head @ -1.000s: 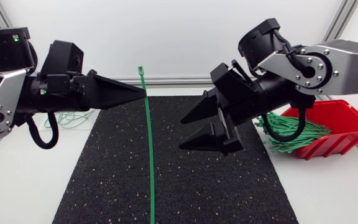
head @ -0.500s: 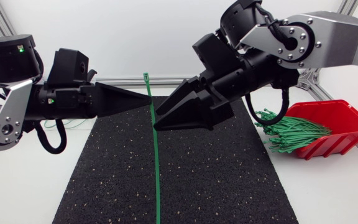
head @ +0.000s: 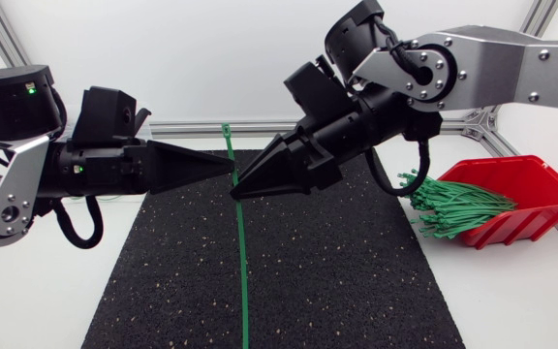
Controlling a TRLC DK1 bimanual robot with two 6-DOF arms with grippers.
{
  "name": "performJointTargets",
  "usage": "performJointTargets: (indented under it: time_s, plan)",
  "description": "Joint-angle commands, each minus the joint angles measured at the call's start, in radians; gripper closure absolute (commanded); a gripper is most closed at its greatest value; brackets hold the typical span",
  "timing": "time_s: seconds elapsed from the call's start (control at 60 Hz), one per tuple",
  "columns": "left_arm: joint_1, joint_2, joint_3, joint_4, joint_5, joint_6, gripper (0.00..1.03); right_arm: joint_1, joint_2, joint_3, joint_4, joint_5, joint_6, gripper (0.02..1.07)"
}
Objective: Take a green cable tie from the red box, thread the tail through the head to close it, then place it in the transparent bin on the left.
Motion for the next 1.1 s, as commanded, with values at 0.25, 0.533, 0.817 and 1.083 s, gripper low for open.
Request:
performJointTargets:
  time_s: [0.25, 0.533, 0.817, 1.083]
  plan:
    - [0.008, -0.022, -0.027, 0.016, 0.0, 0.034, 0.99, -0.007, -0.002, -0.012, 0.017, -0.034, 0.038, 1.01]
    - [0.012, -0.022, -0.015, 0.016, -0.002, 0.034, 0.85, -0.01, -0.016, -0.035, 0.018, -0.034, 0.026, 1.01]
    - [0.015, -0.022, 0.005, 0.022, -0.018, 0.029, 0.77, -0.009, -0.017, -0.047, 0.018, -0.034, 0.018, 1.01]
    - [0.001, -0.022, 0.008, 0.055, -0.028, 0.001, 0.77, -0.007, -0.016, -0.053, 0.023, -0.034, 0.02, 1.01]
